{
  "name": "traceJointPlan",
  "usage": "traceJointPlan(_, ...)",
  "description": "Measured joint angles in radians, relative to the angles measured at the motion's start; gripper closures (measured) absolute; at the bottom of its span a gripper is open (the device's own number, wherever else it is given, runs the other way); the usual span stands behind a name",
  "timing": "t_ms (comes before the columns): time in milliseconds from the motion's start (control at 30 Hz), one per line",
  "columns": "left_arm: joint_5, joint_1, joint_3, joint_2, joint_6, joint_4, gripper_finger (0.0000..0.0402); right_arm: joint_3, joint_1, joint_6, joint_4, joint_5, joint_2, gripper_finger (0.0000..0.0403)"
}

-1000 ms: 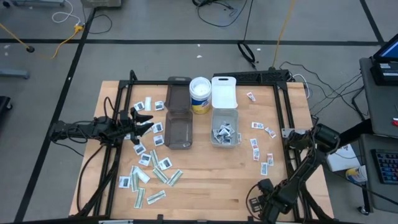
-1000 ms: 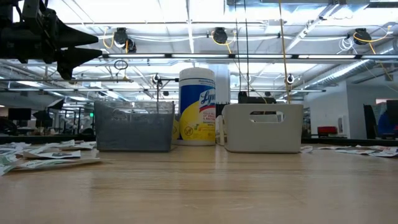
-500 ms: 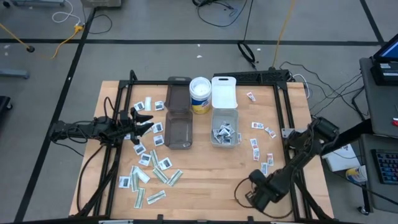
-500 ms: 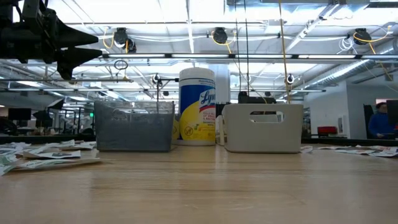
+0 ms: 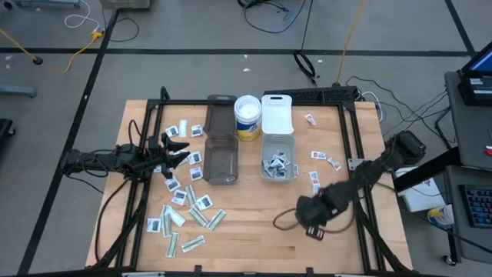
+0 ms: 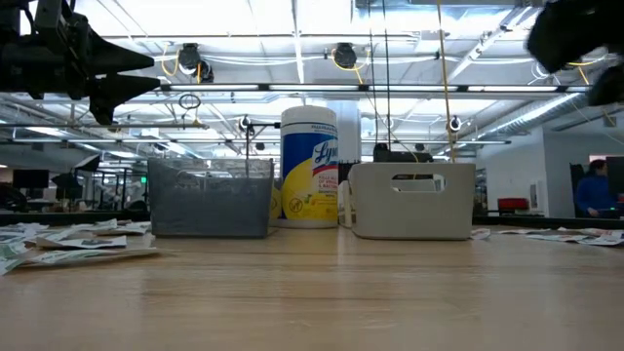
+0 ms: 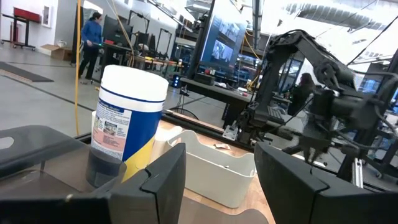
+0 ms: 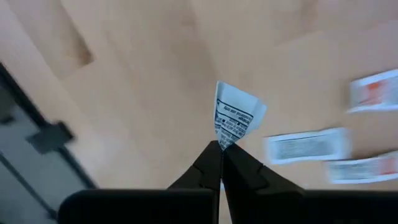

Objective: Pick & Place First Aid Supplies
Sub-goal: Put the ointment pack into the white bin

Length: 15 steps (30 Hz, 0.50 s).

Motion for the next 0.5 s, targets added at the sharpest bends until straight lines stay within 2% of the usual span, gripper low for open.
traceJointPlan(300, 0.000, 0.000, 0.000, 0.000, 0.000, 0.000, 0.0206, 0.010, -0.244, -0.465, -0.155, -0.018, -0.016, 0.0402)
traceJointPlan(500, 0.000, 0.000, 0.000, 0.000, 0.000, 0.000, 0.0206, 0.043, -0.469, -0.646, -0.199, -0.014, -0.016, 0.0403)
